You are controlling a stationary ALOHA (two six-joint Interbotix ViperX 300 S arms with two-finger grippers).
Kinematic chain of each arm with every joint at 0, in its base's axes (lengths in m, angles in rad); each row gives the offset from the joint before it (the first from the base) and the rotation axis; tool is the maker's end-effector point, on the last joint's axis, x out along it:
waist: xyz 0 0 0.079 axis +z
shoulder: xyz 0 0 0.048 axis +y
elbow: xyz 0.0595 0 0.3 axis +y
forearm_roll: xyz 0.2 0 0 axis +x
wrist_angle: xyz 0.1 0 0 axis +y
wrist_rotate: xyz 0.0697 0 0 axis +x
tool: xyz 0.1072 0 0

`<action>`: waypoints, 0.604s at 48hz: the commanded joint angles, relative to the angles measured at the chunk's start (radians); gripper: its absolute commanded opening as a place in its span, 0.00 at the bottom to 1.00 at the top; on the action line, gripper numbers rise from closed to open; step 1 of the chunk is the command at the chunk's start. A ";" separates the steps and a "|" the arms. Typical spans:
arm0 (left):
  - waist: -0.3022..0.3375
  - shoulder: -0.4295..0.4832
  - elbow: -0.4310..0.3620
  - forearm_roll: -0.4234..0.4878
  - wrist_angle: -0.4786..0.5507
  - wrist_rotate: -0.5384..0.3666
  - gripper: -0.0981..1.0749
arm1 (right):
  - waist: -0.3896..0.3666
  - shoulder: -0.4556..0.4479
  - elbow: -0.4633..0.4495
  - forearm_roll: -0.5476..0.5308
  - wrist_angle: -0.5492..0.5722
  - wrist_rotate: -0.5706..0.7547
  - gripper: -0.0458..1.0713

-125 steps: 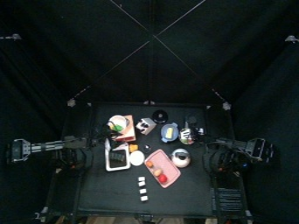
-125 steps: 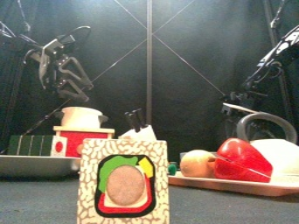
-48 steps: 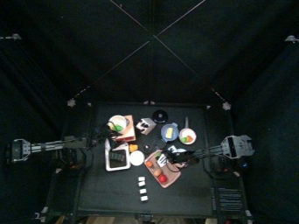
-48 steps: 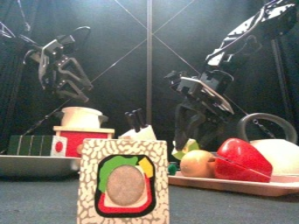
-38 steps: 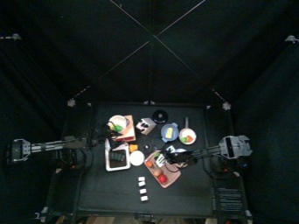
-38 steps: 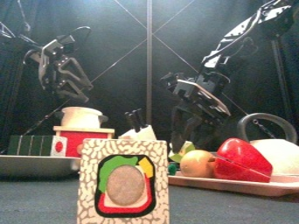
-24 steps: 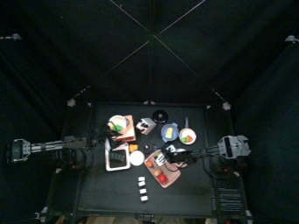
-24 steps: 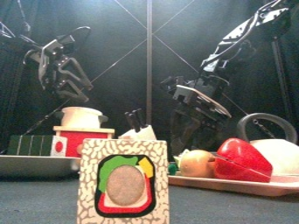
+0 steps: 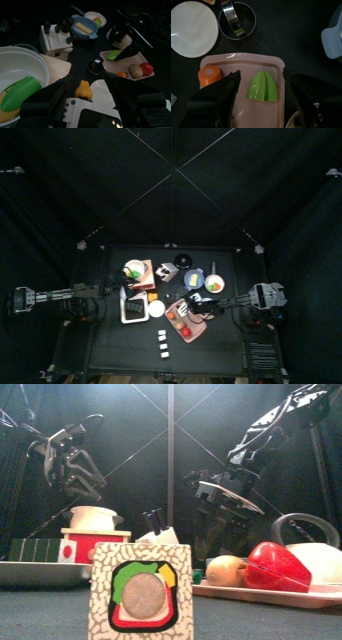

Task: Place starfruit top on plate

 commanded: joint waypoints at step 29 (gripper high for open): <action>0.000 -0.002 -0.012 0.000 -0.008 0.000 0.85 | -0.025 -0.048 -0.028 0.018 0.009 -0.002 0.91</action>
